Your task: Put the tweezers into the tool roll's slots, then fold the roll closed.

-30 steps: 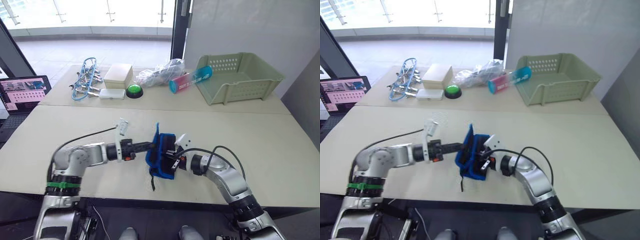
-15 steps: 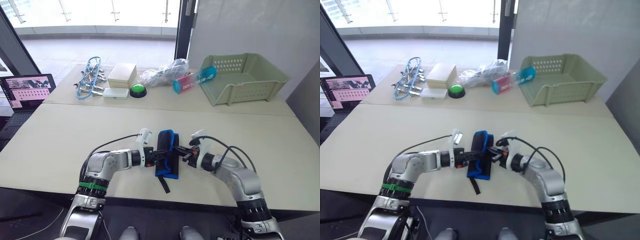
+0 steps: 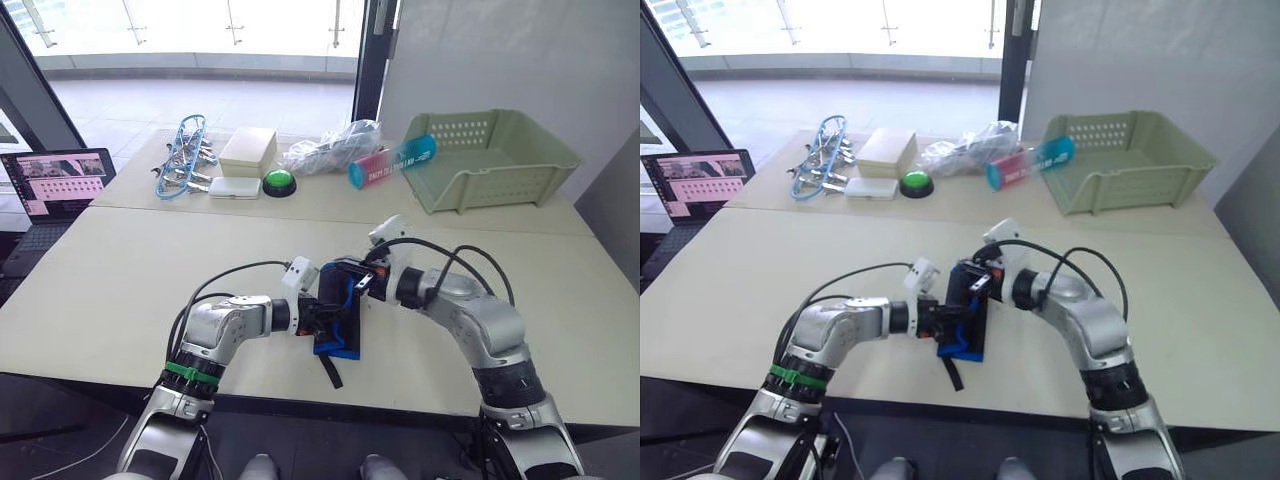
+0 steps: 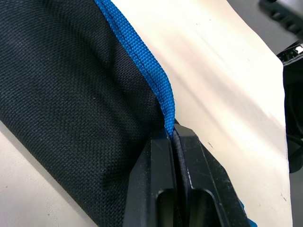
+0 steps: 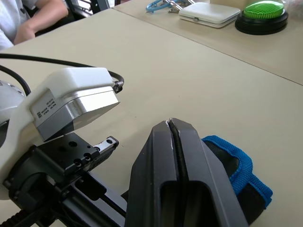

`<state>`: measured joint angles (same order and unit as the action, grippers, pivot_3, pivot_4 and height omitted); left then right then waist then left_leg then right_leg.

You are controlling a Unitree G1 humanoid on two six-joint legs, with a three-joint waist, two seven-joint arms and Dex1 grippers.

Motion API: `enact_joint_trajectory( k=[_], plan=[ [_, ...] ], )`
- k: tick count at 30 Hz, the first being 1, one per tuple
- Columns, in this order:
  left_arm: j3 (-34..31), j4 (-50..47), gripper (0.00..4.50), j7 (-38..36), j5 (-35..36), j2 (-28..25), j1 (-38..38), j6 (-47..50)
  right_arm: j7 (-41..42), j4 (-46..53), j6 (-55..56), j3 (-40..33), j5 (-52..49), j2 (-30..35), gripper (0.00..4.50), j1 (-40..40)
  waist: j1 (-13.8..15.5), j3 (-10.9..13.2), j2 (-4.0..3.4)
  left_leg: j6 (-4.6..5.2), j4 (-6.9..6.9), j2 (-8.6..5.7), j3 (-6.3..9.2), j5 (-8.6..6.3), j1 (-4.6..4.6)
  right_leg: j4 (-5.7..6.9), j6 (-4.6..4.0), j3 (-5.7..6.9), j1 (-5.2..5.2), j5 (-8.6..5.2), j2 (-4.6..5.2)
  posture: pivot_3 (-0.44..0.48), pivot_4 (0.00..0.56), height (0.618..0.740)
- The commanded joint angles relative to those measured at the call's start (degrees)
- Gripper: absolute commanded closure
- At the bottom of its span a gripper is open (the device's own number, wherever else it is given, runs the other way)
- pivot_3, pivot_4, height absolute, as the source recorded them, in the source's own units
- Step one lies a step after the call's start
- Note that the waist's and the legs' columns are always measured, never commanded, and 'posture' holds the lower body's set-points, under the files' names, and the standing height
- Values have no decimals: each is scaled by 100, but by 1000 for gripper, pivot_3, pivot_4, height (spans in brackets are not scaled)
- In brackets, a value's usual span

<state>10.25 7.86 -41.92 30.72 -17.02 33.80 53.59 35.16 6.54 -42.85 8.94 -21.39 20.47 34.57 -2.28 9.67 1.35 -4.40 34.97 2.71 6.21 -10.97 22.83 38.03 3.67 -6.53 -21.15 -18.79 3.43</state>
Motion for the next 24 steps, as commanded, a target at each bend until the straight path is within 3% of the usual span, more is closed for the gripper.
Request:
enact_joint_trajectory(
  k=[1,8,12,15,20,24],
  plan=[
    [529,233,3474,4,-400,-72,-275,169,222,-273,154,452,436,240,4500,102,12,-1,0,0,0,-1,0,0,0,0,0,0,1,0,1,0,150,740],
    [620,-302,1266,-436,-379,-524,-342,43,188,-1124,182,737,949,326,4500,98,-29,-11,-4,0,-2,0,0,0,-13,1,0,-1,8,0,-1,0,150,740],
    [702,-769,25,-1109,-372,-1162,-510,-347,249,-1177,129,752,906,298,4500,83,-51,-13,-5,0,-4,1,0,0,-21,2,0,-4,13,0,-2,0,150,740],
    [474,-897,25,-1507,-265,-1490,-565,-708,250,-1154,121,739,885,252,4500,39,-62,-13,-6,0,-11,2,0,0,-26,3,-1,-3,12,-1,-3,0,150,740],
    [-181,-817,25,-1884,134,-1499,-447,-1063,238,-1120,90,694,862,194,4500,-8,-43,-11,-4,0,-8,2,0,0,-17,0,0,-2,7,-1,-3,0,150,740],
    [-415,-575,1169,-1971,198,-1289,-310,-1238,250,-1087,60,658,866,161,4500,-28,-40,-10,-4,0,-6,2,0,0,0,1,0,0,-6,-1,-2,0,150,740]
  ],
)
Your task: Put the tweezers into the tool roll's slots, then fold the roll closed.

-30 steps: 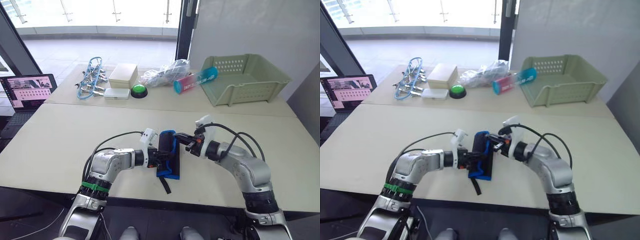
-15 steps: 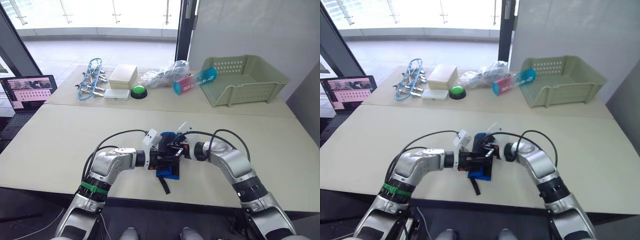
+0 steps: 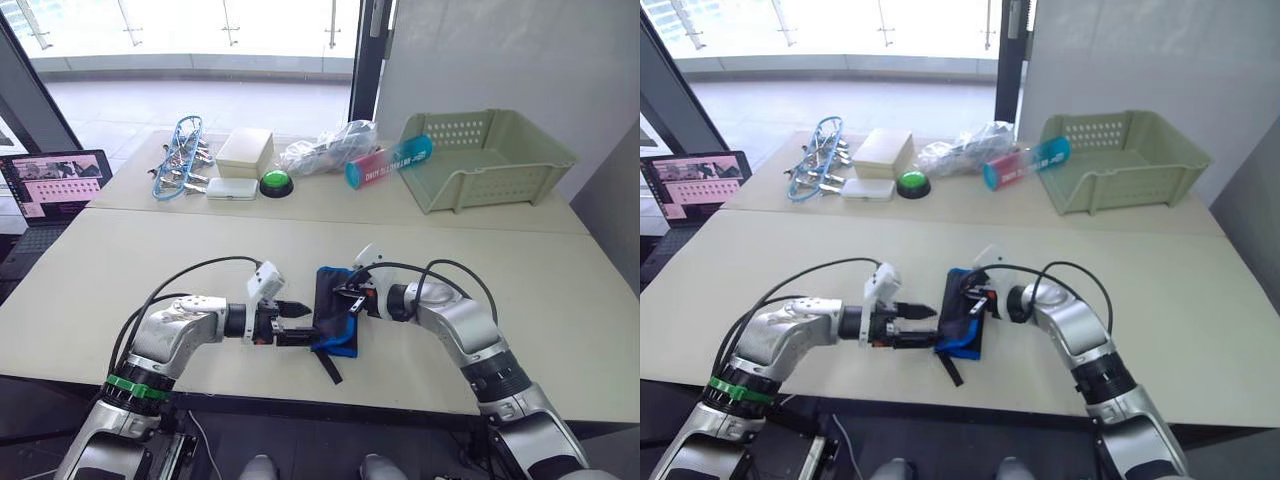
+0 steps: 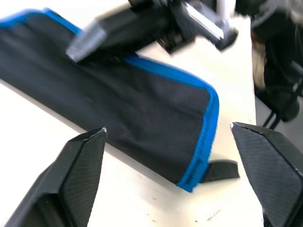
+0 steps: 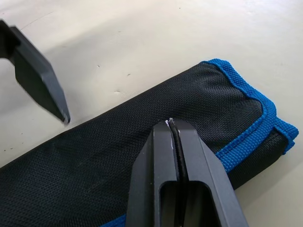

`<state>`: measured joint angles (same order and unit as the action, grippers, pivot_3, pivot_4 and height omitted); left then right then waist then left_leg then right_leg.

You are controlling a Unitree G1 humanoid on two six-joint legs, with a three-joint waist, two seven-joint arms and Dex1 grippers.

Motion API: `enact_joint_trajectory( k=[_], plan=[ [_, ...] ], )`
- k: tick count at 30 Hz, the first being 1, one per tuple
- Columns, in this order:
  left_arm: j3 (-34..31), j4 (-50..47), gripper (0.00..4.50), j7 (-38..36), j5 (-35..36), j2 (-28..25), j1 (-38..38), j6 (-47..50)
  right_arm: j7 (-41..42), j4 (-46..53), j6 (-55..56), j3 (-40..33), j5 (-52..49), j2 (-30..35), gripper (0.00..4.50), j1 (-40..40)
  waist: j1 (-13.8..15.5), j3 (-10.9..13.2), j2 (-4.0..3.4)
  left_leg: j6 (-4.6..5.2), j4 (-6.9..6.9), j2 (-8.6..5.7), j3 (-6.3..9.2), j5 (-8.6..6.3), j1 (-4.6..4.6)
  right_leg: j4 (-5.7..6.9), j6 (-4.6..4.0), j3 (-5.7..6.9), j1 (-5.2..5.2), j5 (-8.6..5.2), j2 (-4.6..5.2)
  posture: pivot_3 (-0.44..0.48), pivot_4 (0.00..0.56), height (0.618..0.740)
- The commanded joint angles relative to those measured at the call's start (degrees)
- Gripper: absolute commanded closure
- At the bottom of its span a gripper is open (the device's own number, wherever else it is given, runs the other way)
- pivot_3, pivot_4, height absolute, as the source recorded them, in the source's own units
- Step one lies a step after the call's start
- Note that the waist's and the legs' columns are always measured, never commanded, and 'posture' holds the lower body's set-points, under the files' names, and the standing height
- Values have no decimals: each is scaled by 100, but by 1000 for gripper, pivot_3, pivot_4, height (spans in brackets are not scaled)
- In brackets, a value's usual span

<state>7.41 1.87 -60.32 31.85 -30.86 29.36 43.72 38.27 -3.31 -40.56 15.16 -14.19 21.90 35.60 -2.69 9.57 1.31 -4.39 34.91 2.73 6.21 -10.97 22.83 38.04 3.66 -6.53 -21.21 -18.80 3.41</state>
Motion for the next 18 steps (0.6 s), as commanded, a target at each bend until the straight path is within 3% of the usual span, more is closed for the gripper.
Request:
enact_joint_trajectory(
  k=[1,10,14,18],
  plan=[
    [-117,53,1534,-162,34,127,140,-330,-59,-101,-172,32,147,15,4500,-133,1,0,0,0,0,0,0,0,0,-1,0,0,0,0,0,0,150,740],
    [620,473,4484,-197,-785,775,82,-1395,-55,37,-284,6,107,-5,4500,-187,11,0,0,0,-1,0,0,0,3,-2,0,0,-1,0,0,0,150,740],
    [1265,933,4484,-363,-1623,543,-241,-2048,-72,108,-265,-32,96,-32,4500,-214,-17,-1,-1,0,-4,0,0,0,-1,-1,-1,-2,-2,0,0,0,150,740],
    [1435,1200,4484,-483,-1887,455,-394,-2383,107,267,208,-128,61,40,4500,-358,5,-2,-2,1,-2,0,0,0,-6,-2,-1,-1,6,0,0,0,150,740]
  ],
)
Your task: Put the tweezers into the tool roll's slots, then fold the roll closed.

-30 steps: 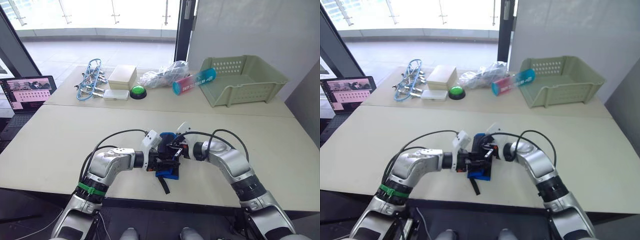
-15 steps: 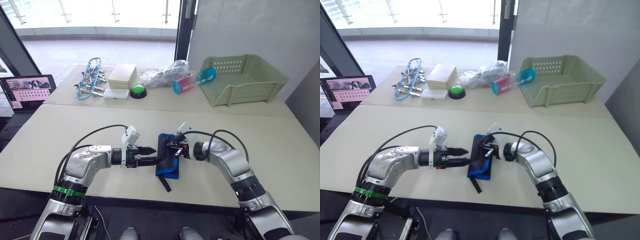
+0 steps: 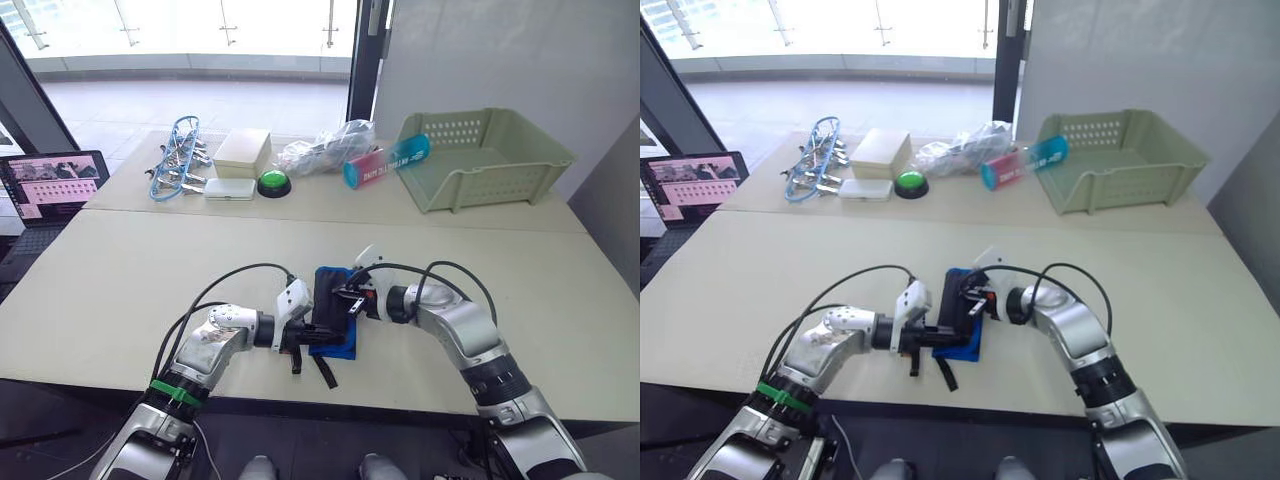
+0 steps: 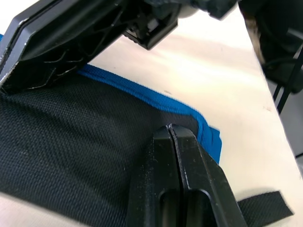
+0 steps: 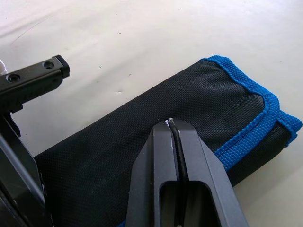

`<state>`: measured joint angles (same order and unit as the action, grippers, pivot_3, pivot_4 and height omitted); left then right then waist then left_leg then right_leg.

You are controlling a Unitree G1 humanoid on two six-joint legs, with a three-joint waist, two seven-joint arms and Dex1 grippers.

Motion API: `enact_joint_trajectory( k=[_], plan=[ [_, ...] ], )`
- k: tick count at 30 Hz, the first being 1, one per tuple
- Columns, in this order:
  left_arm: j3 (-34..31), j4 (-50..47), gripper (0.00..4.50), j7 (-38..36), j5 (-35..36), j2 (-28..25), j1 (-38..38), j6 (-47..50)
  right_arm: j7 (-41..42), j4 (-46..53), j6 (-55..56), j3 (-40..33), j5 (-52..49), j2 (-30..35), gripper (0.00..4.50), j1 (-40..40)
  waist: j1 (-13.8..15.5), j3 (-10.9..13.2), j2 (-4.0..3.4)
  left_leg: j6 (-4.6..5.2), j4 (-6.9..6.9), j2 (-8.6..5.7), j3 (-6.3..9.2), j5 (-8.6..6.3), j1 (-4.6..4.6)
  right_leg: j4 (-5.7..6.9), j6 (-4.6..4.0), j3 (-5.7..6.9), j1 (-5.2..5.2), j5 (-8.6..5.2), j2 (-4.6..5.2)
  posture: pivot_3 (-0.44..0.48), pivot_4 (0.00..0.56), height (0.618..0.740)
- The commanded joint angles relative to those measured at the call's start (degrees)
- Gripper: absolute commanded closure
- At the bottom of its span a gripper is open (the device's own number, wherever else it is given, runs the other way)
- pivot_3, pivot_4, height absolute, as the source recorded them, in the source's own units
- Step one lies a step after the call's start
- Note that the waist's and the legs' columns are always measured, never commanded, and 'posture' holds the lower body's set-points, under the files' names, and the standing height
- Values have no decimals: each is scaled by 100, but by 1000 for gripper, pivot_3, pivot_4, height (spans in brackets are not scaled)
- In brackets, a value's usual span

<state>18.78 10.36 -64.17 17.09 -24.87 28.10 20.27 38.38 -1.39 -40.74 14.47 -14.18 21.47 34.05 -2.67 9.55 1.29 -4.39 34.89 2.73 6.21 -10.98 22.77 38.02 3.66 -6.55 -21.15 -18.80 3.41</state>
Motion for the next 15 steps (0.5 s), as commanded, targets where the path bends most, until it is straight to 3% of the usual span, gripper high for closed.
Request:
enact_joint_trajectory(
  k=[1,7,15],
  plan=[
    [297,350,4484,-136,-395,-151,-278,-13,171,124,394,-112,21,95,4500,-249,3,0,0,0,0,0,0,0,0,-1,0,0,1,0,0,0,150,740],
    [286,299,4484,-191,-380,-178,-336,30,756,553,646,-517,-469,203,4500,-423,-26,1,0,2,0,0,0,-1,2,-1,1,0,-1,0,0,0,150,740],
    [243,283,4484,-254,-360,-233,-306,38,665,-102,459,27,51,171,4500,-524,-96,0,0,4,-1,0,0,-2,-2,1,0,0,-1,0,-1,0,150,740]
  ],
)
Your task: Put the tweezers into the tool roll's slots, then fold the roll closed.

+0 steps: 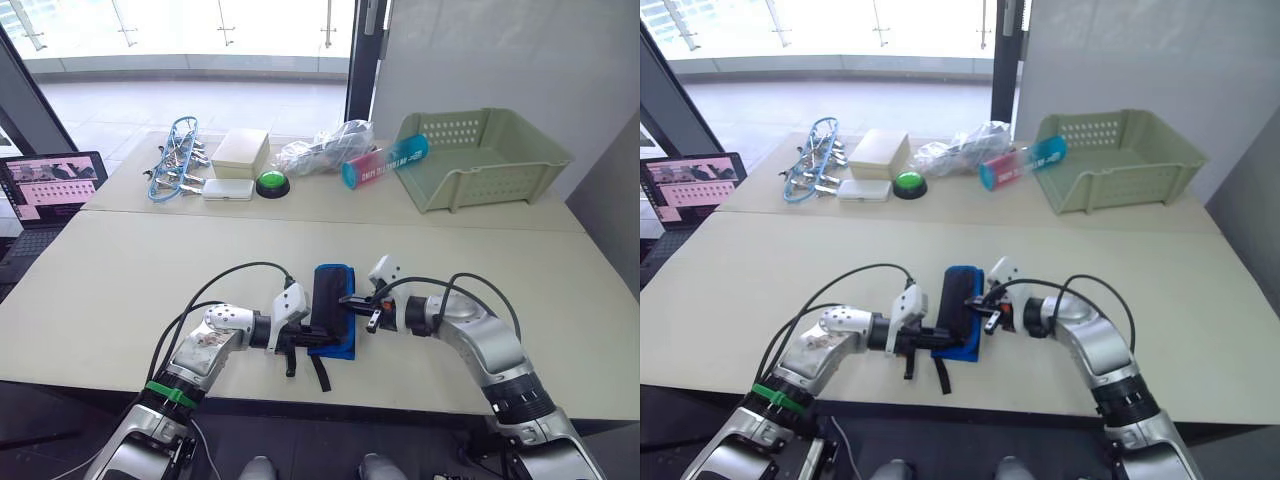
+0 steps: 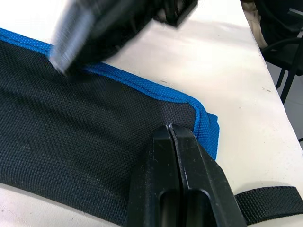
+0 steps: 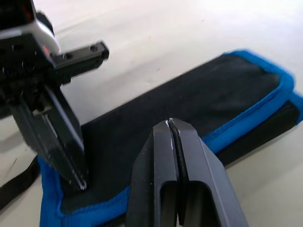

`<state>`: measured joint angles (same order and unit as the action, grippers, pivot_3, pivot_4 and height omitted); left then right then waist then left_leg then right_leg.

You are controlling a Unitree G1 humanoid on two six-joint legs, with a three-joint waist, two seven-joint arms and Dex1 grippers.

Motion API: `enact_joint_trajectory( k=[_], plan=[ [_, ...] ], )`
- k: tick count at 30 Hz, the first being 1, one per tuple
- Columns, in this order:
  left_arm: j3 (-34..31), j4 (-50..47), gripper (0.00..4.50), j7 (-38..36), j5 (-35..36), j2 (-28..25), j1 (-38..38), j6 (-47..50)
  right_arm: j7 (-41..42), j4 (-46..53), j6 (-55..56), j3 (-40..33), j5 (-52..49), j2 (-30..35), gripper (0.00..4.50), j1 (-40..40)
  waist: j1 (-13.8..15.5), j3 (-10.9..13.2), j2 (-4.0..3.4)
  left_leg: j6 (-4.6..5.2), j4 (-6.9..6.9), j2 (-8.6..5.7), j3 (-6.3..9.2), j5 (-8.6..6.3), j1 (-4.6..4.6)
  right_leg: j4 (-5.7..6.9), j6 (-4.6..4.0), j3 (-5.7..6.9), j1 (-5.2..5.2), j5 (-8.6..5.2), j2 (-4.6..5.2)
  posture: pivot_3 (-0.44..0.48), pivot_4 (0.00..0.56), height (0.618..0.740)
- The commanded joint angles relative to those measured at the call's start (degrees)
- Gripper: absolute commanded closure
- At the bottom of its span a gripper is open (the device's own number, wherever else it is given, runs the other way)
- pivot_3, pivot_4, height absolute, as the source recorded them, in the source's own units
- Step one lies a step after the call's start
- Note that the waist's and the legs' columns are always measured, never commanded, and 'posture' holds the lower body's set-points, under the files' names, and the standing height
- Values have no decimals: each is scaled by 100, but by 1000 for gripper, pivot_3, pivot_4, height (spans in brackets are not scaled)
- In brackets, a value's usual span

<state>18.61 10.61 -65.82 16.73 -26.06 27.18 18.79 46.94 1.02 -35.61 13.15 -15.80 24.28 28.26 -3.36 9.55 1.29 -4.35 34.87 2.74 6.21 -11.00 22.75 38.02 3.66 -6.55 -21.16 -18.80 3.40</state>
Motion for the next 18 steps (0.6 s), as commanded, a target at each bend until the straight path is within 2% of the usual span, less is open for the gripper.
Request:
enact_joint_trajectory(
  k=[1,7,18],
  plan=[
    [263,217,4484,-128,-302,-135,-217,200,-269,-582,-43,191,302,-192,4500,119,-51,-1,1,0,-1,0,0,0,-8,1,0,0,6,0,0,0,150,740],
    [264,22,4484,-186,-256,-209,-270,282,-718,-1657,26,-31,490,-591,4500,570,-208,-5,6,4,-13,7,-2,-4,-113,-2,19,-6,99,-14,-8,0,150,740],
    [155,-252,4484,-190,-258,-324,-504,390,-1138,-4154,1110,-237,877,-1183,4500,2077,-219,-12,-1,17,-13,7,-2,-12,-98,-2,-1,-15,91,-4,-10,0,150,740]
  ],
)
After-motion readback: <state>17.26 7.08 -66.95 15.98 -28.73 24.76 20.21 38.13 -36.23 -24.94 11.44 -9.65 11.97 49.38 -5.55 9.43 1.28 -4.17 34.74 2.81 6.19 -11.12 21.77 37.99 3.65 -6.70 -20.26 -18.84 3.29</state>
